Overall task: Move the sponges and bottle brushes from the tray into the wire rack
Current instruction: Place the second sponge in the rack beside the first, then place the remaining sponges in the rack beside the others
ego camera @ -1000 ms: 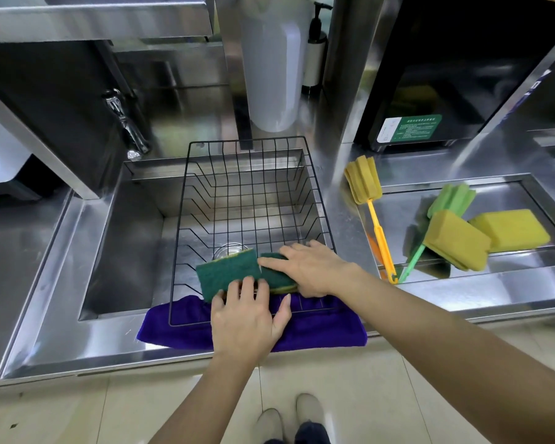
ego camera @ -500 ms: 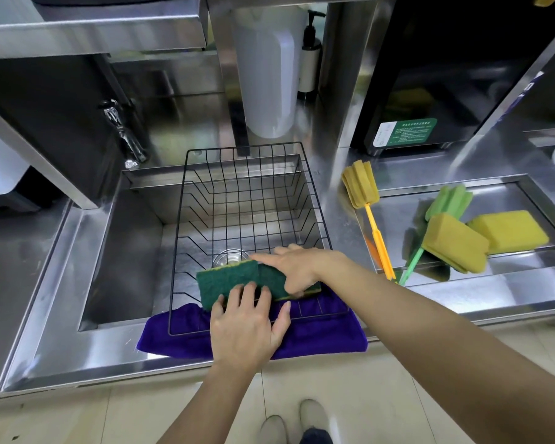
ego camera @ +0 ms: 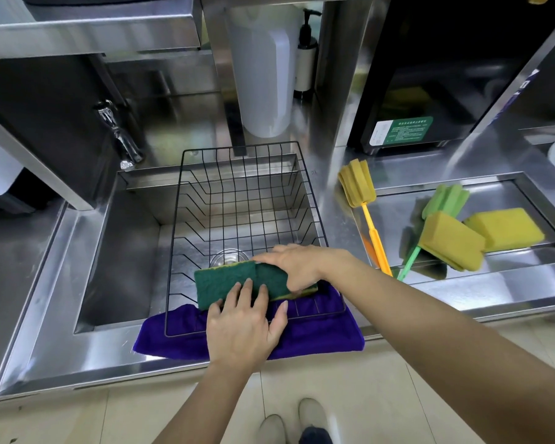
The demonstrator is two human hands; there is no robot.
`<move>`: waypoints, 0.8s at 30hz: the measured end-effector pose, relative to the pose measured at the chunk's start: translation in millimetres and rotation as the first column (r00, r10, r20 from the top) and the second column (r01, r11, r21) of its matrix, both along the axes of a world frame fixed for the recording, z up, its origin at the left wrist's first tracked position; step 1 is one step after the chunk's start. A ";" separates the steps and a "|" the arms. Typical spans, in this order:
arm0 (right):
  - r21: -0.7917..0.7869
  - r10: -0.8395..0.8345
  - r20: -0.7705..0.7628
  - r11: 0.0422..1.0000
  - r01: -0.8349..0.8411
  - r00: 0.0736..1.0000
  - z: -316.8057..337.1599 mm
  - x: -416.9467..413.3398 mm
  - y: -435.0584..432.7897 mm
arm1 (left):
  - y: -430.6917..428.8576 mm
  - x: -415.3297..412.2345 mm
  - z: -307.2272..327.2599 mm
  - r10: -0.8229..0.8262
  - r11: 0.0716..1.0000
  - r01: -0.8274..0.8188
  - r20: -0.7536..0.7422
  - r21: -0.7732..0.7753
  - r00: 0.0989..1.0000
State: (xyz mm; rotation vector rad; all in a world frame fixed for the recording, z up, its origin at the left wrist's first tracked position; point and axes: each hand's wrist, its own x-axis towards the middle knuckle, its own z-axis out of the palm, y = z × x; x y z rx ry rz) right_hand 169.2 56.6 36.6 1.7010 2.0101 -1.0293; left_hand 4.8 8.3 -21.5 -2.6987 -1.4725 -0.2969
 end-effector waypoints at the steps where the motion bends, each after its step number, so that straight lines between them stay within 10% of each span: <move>1: 0.022 -0.018 -0.028 1.000 0.018 0.999 2.9 2.0 -1.0 | -0.1 0.0 0.7 -0.003 1.000 0.003 0.002 -0.001 1.000; 5: 0.256 -0.146 -0.156 0.949 0.182 0.977 24.9 17.9 -6.8 | -1.8 -0.3 2.2 -0.009 1.000 0.009 0.027 -0.006 1.000; 11: 0.614 -0.467 -0.205 0.623 0.485 0.860 43.8 80.6 -30.5 | -2.4 -1.8 2.6 -0.038 0.998 0.034 0.080 0.052 0.996; 24: 0.522 -0.840 0.112 0.505 0.688 0.531 -20.6 175.4 -127.2 | -3.5 -2.8 -11.7 -0.046 0.970 0.015 0.125 0.242 0.991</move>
